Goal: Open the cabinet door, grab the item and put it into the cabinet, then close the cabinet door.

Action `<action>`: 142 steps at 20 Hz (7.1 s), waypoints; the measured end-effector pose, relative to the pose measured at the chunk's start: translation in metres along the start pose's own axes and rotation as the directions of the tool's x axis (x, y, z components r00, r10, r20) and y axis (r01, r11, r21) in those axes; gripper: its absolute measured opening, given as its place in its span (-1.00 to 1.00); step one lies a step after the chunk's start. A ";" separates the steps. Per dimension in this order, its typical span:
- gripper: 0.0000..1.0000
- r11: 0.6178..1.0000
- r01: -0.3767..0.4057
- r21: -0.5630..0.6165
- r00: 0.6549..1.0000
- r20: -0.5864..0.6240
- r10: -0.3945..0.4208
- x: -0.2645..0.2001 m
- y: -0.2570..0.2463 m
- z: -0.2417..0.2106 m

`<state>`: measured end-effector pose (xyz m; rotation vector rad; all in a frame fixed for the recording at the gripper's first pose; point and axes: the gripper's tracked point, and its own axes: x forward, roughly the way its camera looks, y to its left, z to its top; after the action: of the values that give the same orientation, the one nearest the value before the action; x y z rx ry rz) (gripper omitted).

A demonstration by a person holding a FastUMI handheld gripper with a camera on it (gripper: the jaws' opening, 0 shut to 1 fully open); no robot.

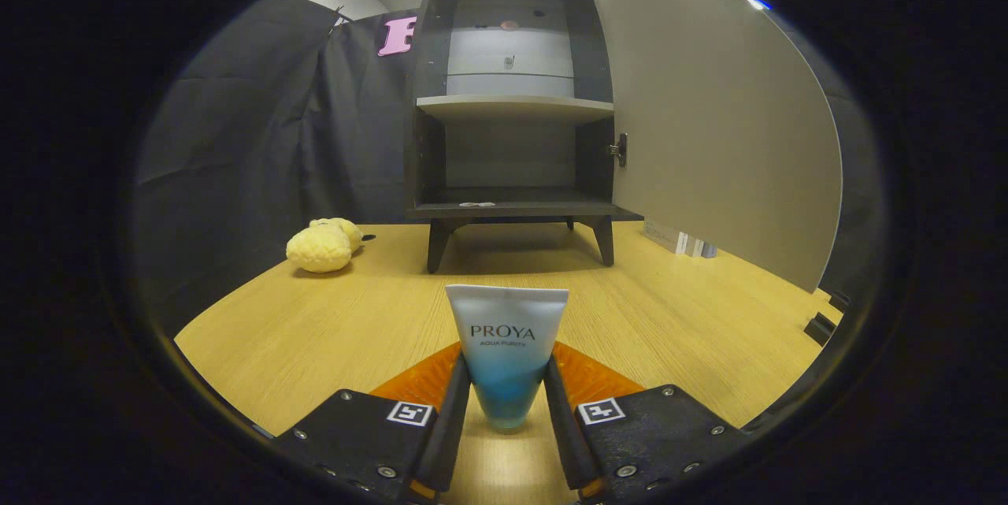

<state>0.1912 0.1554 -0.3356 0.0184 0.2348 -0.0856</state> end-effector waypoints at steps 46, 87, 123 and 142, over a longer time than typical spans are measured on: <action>0.05 0.982 -0.073 -0.175 0.981 0.163 0.102 0.298 0.010 0.410; 0.91 0.970 -0.179 -0.166 0.942 0.254 0.218 0.033 0.013 0.365; 0.90 0.994 -0.059 -0.093 0.971 0.225 0.079 -0.159 -0.328 0.323; 0.81 0.991 -0.136 0.015 0.976 0.172 0.132 -0.116 -0.276 0.337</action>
<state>0.1328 -0.1200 0.0172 0.0531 0.0604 0.0443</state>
